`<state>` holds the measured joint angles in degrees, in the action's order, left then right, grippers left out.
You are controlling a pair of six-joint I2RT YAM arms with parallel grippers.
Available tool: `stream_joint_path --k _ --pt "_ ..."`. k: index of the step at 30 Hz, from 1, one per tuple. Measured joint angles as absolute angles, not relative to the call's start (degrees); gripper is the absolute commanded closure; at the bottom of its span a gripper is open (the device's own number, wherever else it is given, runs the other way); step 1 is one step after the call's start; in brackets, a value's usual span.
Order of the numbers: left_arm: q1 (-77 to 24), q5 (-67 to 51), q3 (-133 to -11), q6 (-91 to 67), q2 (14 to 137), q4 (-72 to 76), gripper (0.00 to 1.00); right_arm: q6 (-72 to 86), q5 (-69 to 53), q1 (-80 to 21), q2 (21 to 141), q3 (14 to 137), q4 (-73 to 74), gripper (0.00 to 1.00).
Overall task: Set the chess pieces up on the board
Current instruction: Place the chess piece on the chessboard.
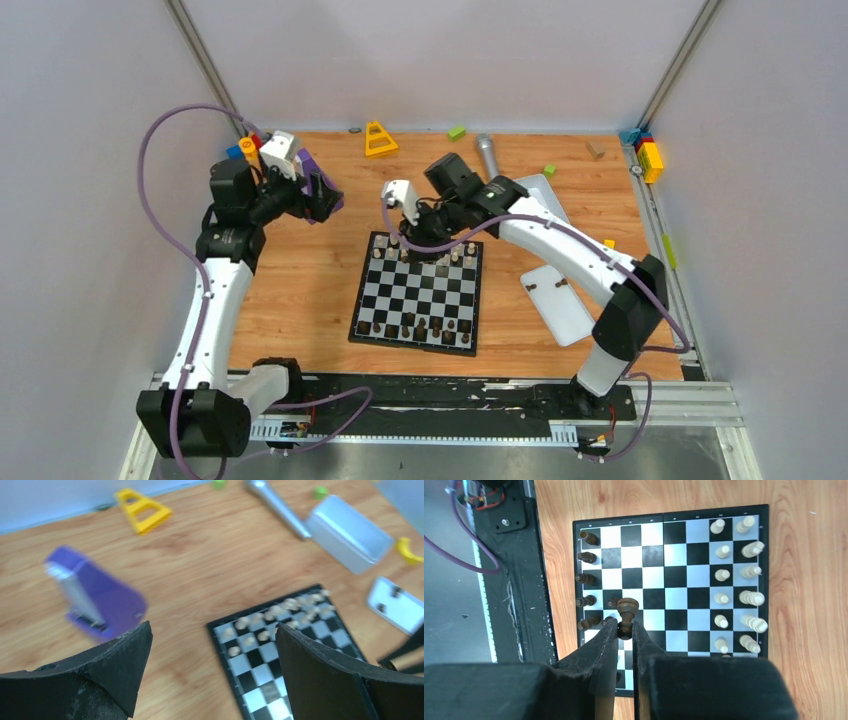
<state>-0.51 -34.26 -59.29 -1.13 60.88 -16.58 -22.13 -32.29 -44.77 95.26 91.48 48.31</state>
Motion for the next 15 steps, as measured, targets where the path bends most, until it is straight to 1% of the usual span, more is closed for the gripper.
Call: stream_joint_path --k 6,9,15 --pt "5.9 -21.3 -61.6 0.3 59.5 -22.2 0.00 -25.3 -25.3 -51.9 106.9 101.5 54.8 1.00" --pt "6.9 -14.7 -61.6 0.6 58.0 -23.9 0.00 -26.6 -22.2 -54.4 112.1 104.8 58.3 1.00" --pt "7.1 -6.5 -61.6 0.9 54.7 -25.0 0.00 -28.9 -16.7 -58.9 121.3 111.5 66.0 1.00"
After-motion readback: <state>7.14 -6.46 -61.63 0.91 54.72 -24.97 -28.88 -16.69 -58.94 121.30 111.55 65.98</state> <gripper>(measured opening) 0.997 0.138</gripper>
